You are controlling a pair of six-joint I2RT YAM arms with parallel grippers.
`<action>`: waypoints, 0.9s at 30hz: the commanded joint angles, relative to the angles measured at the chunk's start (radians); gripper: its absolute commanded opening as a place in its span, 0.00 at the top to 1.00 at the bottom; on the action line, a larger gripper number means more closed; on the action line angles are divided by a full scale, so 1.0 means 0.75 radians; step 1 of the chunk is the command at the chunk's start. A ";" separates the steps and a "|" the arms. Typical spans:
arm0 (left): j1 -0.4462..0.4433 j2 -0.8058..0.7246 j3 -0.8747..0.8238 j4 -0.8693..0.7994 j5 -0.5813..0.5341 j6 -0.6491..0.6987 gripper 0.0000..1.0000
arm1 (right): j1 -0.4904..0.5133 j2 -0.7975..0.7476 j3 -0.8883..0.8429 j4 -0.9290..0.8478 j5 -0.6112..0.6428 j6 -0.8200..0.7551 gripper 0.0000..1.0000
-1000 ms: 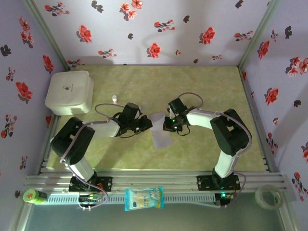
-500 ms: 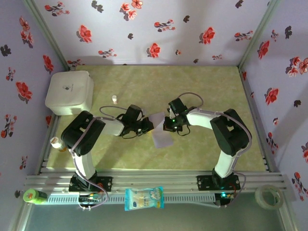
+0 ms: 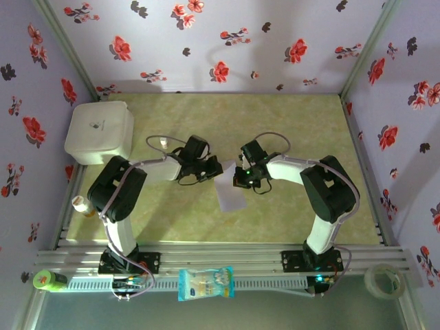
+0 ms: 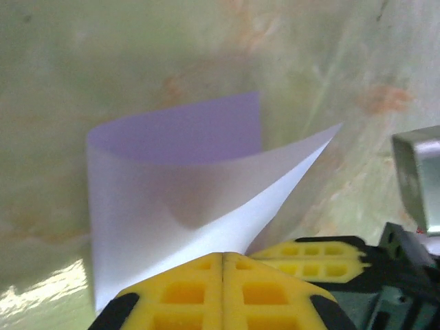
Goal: Fold a paper plane with a square sheet of paper (pick it up from the middle)
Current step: First fold the square sheet of paper in half at the center of the table.
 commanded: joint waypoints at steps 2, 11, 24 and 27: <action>0.014 0.092 0.018 -0.127 -0.018 0.072 0.94 | -0.008 0.057 -0.066 -0.167 0.124 -0.024 1.00; 0.053 0.133 -0.100 -0.009 -0.017 0.053 0.94 | -0.008 0.061 -0.073 -0.159 0.120 -0.021 1.00; 0.101 0.135 0.007 0.043 0.086 0.050 0.90 | -0.008 0.057 -0.077 -0.158 0.125 -0.026 1.00; 0.115 0.153 0.005 0.073 0.100 0.049 0.90 | -0.008 0.057 -0.082 -0.155 0.126 -0.022 1.00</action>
